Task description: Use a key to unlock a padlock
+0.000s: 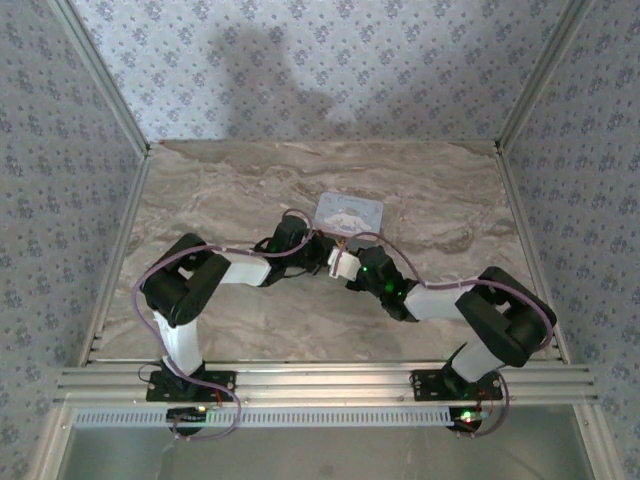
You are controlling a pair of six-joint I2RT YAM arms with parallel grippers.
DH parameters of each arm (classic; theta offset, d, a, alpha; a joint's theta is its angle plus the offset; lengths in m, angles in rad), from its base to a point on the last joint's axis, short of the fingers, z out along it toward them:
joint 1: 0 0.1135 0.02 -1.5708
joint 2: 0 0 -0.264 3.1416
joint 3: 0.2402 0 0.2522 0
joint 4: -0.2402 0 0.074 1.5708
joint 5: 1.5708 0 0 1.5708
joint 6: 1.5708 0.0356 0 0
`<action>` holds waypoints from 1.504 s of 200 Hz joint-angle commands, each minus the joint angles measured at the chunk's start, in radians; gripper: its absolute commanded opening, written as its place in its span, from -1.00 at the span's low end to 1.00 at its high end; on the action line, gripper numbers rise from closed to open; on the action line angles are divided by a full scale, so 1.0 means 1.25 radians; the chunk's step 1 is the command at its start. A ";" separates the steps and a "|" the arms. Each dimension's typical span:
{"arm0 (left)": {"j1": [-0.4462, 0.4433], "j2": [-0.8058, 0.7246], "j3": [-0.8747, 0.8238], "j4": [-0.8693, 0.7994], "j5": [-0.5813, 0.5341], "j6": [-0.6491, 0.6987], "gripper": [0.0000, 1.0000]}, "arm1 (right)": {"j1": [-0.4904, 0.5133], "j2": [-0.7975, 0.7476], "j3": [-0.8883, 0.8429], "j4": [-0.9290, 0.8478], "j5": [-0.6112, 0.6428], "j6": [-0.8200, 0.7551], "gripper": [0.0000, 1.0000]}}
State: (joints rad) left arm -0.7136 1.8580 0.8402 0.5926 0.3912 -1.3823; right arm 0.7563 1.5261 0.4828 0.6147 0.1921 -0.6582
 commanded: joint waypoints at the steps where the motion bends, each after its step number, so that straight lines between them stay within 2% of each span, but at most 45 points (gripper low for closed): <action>1: -0.010 -0.029 0.008 -0.002 0.034 0.008 -1.00 | -0.015 -0.025 0.058 -0.003 0.040 0.119 -1.00; 38: -0.011 -0.026 0.005 -0.003 0.032 0.009 -1.00 | -0.021 0.009 0.027 0.068 0.070 0.273 -1.00; 92: -0.013 -0.015 0.007 -0.002 0.028 0.008 -1.00 | -0.047 0.039 -0.019 0.146 0.019 0.425 -1.00; 130: -0.014 -0.010 0.010 -0.009 0.027 0.014 -1.00 | -0.063 0.060 -0.039 0.179 -0.013 0.468 -1.00; 158: -0.008 -0.023 0.011 -0.047 0.018 0.039 -0.56 | -0.091 0.063 -0.052 0.196 -0.057 0.550 -1.00; 211: 0.027 -0.095 -0.012 -0.143 -0.012 0.103 -0.03 | -0.156 0.058 -0.080 0.202 -0.159 0.767 -1.00; 256: 0.084 -0.155 -0.011 -0.235 -0.022 0.170 0.18 | -0.212 0.080 -0.100 0.248 -0.278 0.950 -1.00; 301: 0.141 -0.166 0.095 -0.412 -0.058 0.316 0.42 | -0.242 0.111 -0.104 0.262 -0.338 1.058 -1.00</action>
State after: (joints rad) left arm -0.5674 1.6741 0.8650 0.2363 0.3531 -1.1244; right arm 0.4721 1.6428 0.3656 0.9356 -0.1738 0.5381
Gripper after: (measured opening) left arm 0.687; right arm 0.066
